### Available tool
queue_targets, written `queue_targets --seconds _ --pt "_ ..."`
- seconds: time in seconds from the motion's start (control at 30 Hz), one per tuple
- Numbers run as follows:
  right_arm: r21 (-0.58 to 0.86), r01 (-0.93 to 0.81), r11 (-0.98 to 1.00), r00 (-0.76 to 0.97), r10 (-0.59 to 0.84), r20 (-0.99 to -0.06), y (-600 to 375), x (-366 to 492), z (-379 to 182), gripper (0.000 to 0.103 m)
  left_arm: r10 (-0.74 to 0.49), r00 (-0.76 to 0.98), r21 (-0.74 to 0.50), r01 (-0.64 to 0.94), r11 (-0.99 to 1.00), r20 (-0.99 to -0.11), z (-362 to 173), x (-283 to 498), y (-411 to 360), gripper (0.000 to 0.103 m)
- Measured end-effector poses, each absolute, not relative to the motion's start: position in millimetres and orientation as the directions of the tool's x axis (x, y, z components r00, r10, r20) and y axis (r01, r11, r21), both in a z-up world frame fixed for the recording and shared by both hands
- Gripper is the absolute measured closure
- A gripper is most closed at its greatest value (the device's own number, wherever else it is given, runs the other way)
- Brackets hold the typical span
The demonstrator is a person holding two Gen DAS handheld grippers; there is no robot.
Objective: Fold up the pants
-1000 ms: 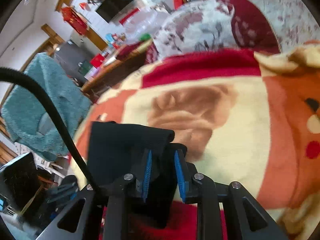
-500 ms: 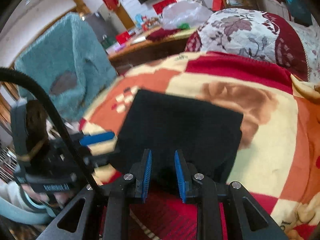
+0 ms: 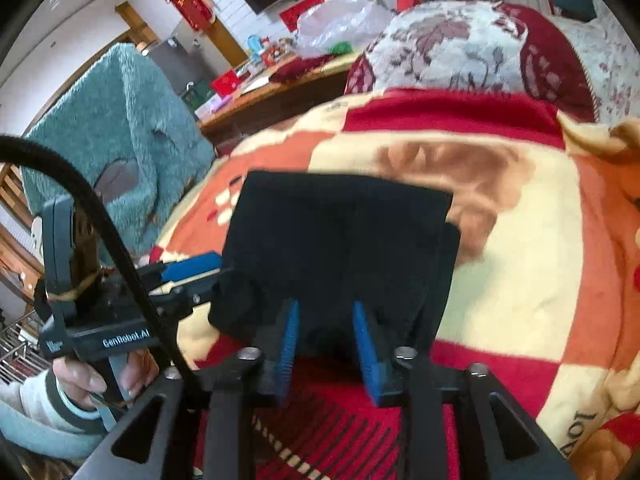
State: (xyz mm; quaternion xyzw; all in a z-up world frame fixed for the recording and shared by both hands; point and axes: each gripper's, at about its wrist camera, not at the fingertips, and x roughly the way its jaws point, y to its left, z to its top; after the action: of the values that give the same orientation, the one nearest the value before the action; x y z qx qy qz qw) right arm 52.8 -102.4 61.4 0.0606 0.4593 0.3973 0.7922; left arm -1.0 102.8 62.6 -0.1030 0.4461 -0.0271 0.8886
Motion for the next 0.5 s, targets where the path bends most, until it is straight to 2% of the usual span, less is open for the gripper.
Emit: queue_targets --seconds 0.5 --pt "0.401 -0.555 0.729 0.311 0.629 -0.713 -84.8 92.7 63.5 0.055 -0.091 0.618 -0.171 -0.072 0.983 -0.781 66.8 57.8 114.6 0.044"
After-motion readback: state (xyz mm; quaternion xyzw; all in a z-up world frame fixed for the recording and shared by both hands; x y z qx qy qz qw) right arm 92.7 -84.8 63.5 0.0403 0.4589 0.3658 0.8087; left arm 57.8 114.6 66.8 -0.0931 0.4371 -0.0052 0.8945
